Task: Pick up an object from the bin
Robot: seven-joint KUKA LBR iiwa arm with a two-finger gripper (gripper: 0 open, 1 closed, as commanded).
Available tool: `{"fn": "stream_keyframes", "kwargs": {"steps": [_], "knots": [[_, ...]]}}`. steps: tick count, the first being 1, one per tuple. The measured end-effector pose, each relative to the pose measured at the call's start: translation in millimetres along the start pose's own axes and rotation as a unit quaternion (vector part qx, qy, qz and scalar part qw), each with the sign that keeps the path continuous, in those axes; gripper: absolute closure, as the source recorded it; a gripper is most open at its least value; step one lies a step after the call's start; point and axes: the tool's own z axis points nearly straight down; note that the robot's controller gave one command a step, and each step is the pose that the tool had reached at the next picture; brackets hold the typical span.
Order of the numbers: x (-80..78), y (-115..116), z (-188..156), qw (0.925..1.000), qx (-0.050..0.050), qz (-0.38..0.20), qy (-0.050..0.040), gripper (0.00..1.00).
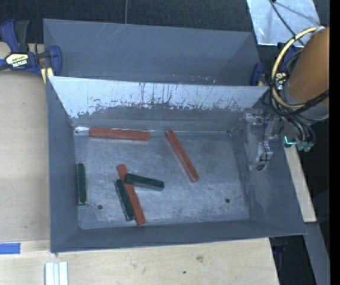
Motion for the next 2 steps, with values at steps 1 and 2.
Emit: {"fn": "stream_keyframes", "kwargs": {"steps": [1, 2], "knots": [[-38.3, 96, 113, 0.9999, -0.001, -0.012, 0.0001, 0.00], [-42.9, 165, 136, 0.9999, -0.001, -0.014, -0.0016, 0.00]]}}
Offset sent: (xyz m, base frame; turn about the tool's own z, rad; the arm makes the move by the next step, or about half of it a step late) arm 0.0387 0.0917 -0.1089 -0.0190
